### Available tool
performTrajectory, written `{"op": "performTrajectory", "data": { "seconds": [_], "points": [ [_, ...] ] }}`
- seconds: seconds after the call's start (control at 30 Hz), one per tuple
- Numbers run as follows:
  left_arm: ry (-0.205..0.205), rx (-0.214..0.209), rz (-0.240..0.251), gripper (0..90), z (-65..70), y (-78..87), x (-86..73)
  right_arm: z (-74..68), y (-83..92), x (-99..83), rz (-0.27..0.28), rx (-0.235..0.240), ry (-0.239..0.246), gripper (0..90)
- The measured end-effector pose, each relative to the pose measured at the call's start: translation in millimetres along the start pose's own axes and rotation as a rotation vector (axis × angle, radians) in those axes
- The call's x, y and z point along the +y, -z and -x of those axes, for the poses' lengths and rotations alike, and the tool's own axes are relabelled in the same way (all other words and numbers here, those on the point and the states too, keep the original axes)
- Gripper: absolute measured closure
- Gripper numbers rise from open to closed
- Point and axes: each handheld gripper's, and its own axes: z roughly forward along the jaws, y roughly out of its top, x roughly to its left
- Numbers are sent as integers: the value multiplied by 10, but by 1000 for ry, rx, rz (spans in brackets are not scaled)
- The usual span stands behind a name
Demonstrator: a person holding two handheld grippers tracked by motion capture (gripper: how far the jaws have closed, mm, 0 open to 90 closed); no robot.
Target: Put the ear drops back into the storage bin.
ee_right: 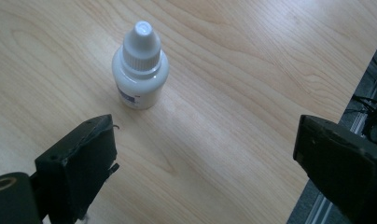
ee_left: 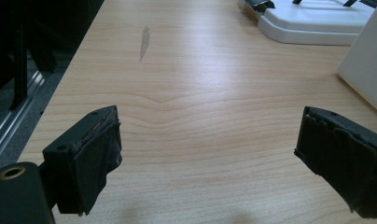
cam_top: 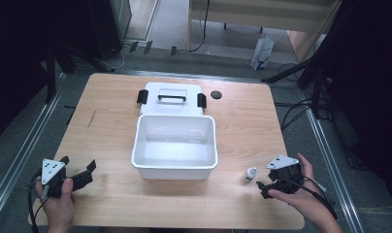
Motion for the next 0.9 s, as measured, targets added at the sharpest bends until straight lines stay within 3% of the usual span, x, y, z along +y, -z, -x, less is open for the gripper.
{"op": "performTrajectory", "data": {
  "seconds": [0.17, 0.27, 0.3, 0.33, 0.47, 0.63, 0.73, 0.8, 0.9],
  "points": [
    [0, -1, -2, 74, -1, -1, 1, 31, 49, 86, -58, 42, 47, 106],
    [-2, -3, -3, 74, -2, -6, 2, 51, 81, 165, -110, 81, 117, 148],
    [-2, -4, -5, 74, -2, -8, 3, 50, 91, 185, -112, 89, 127, 190],
    [-2, -5, -8, 74, -1, -9, 4, 53, 118, 240, -130, 126, 147, 261],
    [-5, -7, -12, 74, 0, -12, 6, 59, 131, 341, -164, 181, 172, 367],
    [-6, -7, -15, 74, 3, -14, 8, 16, 118, 548, -255, 240, 228, 491],
    [-5, -6, -15, 74, 4, -18, 8, 29, 102, 611, -280, 243, 218, 514],
    [-2, -5, -18, 74, 2, -21, 9, 18, 97, 662, -285, 179, 243, 574],
    [0, -5, -19, 74, 0, -21, 9, 4, 101, 699, -298, 180, 238, 608]
  ]
}}
